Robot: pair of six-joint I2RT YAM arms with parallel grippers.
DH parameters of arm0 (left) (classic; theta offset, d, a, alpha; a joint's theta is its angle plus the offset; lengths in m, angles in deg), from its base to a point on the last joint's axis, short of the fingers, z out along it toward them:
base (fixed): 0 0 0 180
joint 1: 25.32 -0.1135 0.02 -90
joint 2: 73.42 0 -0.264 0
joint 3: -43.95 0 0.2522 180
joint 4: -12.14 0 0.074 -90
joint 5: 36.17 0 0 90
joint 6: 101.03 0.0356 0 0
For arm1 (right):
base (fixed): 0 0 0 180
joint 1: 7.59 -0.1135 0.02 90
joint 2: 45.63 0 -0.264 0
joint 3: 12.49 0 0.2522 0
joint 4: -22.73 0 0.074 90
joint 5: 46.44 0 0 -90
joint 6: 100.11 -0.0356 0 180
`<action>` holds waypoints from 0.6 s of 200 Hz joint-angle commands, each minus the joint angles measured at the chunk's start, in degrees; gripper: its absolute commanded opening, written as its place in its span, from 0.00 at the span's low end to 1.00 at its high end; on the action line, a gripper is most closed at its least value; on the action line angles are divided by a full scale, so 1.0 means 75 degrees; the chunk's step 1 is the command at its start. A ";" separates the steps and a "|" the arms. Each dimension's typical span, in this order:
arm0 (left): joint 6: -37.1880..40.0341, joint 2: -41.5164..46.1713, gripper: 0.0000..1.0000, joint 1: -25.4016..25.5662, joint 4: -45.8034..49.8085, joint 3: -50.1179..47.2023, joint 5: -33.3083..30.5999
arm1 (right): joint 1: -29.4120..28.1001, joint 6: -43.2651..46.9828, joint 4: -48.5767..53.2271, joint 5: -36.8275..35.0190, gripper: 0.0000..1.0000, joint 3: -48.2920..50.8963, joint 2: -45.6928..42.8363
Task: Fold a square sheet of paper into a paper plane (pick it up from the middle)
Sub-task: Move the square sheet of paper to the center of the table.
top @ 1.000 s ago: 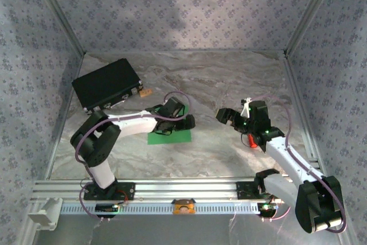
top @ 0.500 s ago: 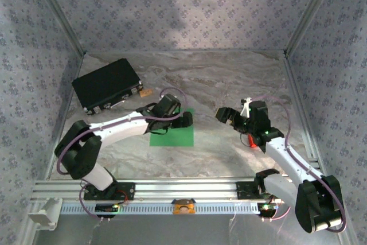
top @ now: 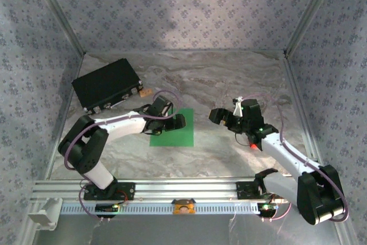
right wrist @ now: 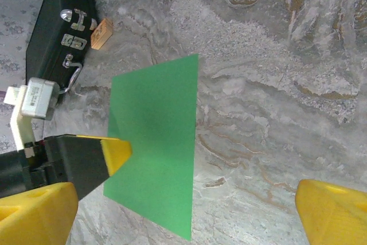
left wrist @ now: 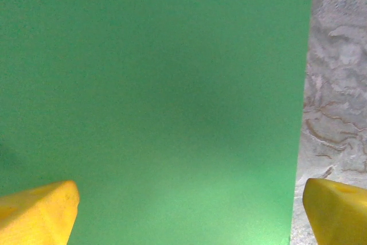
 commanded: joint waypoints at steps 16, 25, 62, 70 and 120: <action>-0.0115 -0.0428 1.00 0.0186 -0.0315 -0.0013 0.0479 | -0.0057 0.0226 0.0181 0.0117 0.99 -0.0330 0.0091; -0.0082 -0.0545 1.00 0.0246 -0.0302 0.0045 0.0516 | -0.0062 0.0275 0.0209 0.0153 0.99 -0.0347 0.0095; 0.0223 -0.0817 0.99 0.0594 -0.0107 0.0419 0.0612 | -0.0011 0.0237 0.0967 -0.0755 0.99 -0.0441 0.0050; 0.0302 -0.0810 0.99 0.0656 -0.0012 0.0521 0.0582 | 0.0035 0.0188 0.1163 -0.0990 0.99 -0.0453 0.0000; 0.0456 -0.0314 0.97 0.0714 0.1246 0.1291 -0.0305 | 0.0352 0.0089 0.1129 -0.0755 0.99 -0.0261 -0.0316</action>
